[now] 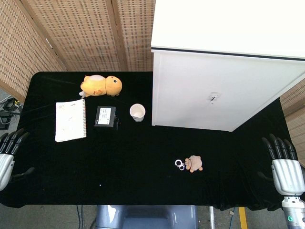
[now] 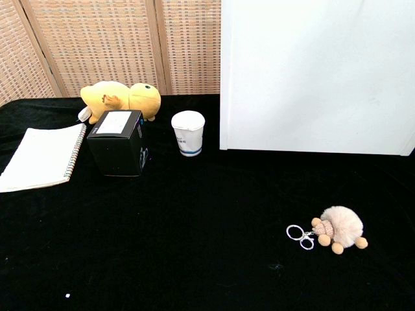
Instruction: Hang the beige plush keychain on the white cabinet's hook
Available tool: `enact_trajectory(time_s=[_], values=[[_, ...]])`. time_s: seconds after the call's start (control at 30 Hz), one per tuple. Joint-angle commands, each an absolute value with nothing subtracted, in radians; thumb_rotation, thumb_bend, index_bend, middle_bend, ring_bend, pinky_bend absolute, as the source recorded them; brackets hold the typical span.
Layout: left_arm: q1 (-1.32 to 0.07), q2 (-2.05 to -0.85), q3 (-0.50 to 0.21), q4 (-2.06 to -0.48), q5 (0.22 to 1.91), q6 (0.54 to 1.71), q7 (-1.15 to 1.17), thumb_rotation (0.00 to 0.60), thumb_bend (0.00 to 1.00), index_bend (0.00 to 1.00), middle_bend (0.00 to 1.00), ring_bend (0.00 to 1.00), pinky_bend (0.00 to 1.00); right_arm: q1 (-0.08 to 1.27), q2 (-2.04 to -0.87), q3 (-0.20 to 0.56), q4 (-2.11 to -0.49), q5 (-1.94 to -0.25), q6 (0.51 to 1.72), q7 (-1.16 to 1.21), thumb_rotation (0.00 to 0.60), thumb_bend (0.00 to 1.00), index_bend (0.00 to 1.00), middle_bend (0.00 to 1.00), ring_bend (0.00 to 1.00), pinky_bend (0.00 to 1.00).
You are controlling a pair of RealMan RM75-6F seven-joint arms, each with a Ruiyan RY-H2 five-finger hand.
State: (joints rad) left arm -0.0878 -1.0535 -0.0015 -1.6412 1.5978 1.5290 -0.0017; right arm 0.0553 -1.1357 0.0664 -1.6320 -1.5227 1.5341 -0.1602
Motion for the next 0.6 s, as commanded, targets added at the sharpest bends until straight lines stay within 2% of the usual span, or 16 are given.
enact_trajectory(time_s=[0.03,0.2,0.27,0.3,0.33,0.37,0.4,0.43,0.5,0.6], values=[[-0.087,-1.054,-0.001,-1.642,1.599,1.53,-0.002,0.6,0.0,0.0,0.0,0.0,0.0,0.055,-1.135,0.066,-1.632,-1.522,1.533,-0.159,0.6,0.0,0.01,0.0,0.0,0.0],[-0.088,-1.056,-0.002,-1.642,1.6,1.529,0.002,0.6,0.0,0.0,0.0,0.0,0.0,0.065,-1.139,0.063,-1.624,-1.517,1.508,-0.161,0.6,0.0,0.01,0.01,0.0,0.0],[-0.089,-1.057,-0.004,-1.64,1.595,1.525,0.002,0.6,0.0,0.0,0.0,0.0,0.0,0.078,-1.144,0.066,-1.626,-1.524,1.495,-0.167,0.6,0.0,0.02,0.12,0.09,0.03],[-0.09,-1.057,-0.005,-1.64,1.593,1.524,0.002,0.6,0.0,0.0,0.0,0.0,0.0,0.087,-1.145,0.066,-1.626,-1.533,1.487,-0.171,0.6,0.0,0.03,0.24,0.21,0.14],[-0.091,-1.059,-0.007,-1.638,1.59,1.521,0.001,0.6,0.0,0.0,0.0,0.0,0.0,0.104,-1.146,0.065,-1.622,-1.549,1.47,-0.183,0.6,0.0,0.04,0.37,0.37,0.34],[-0.092,-1.06,-0.008,-1.637,1.587,1.519,0.002,0.6,0.0,0.0,0.0,0.0,0.0,0.12,-1.147,0.064,-1.617,-1.565,1.453,-0.193,0.6,0.0,0.05,0.46,0.47,0.51],[-0.094,-1.061,-0.009,-1.636,1.584,1.516,0.003,0.6,0.0,0.0,0.0,0.0,0.0,0.137,-1.149,0.063,-1.611,-1.579,1.433,-0.201,0.6,0.0,0.07,0.58,0.61,0.76],[-0.095,-1.063,-0.011,-1.636,1.581,1.512,0.004,0.6,0.0,0.0,0.0,0.0,0.0,0.153,-1.152,0.063,-1.606,-1.586,1.412,-0.205,0.6,0.0,0.08,0.67,0.72,0.92],[-0.101,-1.065,-0.016,-1.634,1.567,1.5,0.005,0.6,0.0,0.0,0.0,0.0,0.0,0.204,-1.152,0.059,-1.612,-1.6,1.332,-0.197,0.6,0.02,0.13,0.78,0.85,1.0],[-0.105,-1.068,-0.021,-1.629,1.551,1.487,0.004,0.6,0.0,0.0,0.0,0.0,0.0,0.267,-1.147,0.063,-1.618,-1.613,1.247,-0.177,0.6,0.12,0.22,0.88,0.96,1.0]])
